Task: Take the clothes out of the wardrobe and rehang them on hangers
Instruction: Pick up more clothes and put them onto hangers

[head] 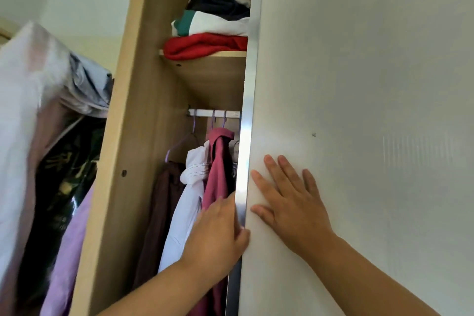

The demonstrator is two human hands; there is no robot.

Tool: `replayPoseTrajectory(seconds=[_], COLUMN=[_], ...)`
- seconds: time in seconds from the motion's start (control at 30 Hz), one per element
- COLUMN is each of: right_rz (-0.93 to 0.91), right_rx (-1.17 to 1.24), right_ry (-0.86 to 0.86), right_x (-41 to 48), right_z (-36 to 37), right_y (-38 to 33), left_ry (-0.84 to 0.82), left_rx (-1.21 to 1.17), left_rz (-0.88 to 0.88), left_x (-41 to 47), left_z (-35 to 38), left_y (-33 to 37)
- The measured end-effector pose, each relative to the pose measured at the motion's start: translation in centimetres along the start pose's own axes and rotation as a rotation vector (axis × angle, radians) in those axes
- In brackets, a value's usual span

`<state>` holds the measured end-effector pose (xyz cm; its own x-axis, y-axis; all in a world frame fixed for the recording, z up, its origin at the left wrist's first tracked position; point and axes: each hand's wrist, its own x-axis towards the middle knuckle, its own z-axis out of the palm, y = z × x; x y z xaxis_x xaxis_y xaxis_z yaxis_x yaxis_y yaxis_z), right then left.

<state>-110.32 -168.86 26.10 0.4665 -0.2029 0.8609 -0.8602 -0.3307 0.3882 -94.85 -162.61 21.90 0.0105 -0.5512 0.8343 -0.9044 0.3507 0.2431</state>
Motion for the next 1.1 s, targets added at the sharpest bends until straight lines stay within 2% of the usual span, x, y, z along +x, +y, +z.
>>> replayPoseTrajectory(seconds=[0.1,0.2,0.43,0.53,0.8,0.93,1.1], right_rz=[-0.030,-0.059,-0.131,-0.152,-0.231,-0.235,-0.244], right_rx=[0.022,0.048,0.104,0.127,0.147,0.167,0.168], right_ry=[0.020,0.004,-0.014,-0.022,0.019,0.042,0.072], right_x=[1.1,2.1,3.5,4.1,5.7,6.5,7.3], right_z=[0.5,0.7,1.3,1.5,2.4,2.6,2.9], right_y=[-2.1,-4.1,-8.0,-9.6,-13.2,-14.9,-16.6], left_ry=[0.053,0.061,0.273,0.276,0.352,0.355,0.340], left_rx=[0.225,0.332,0.392,0.433,0.356,0.222,0.167], left_rz=[-0.133,-0.277,-0.416,-0.478,-0.491,-0.477,-0.436], left_x=[-0.7,-1.3,-2.3,-2.4,-2.8,-3.3,-3.6], left_z=[-1.0,-2.2,-4.4,-5.3,-7.3,-7.9,-8.3], left_y=[-1.7,-3.0,-6.0,-7.6,-11.5,-13.3,-14.2])
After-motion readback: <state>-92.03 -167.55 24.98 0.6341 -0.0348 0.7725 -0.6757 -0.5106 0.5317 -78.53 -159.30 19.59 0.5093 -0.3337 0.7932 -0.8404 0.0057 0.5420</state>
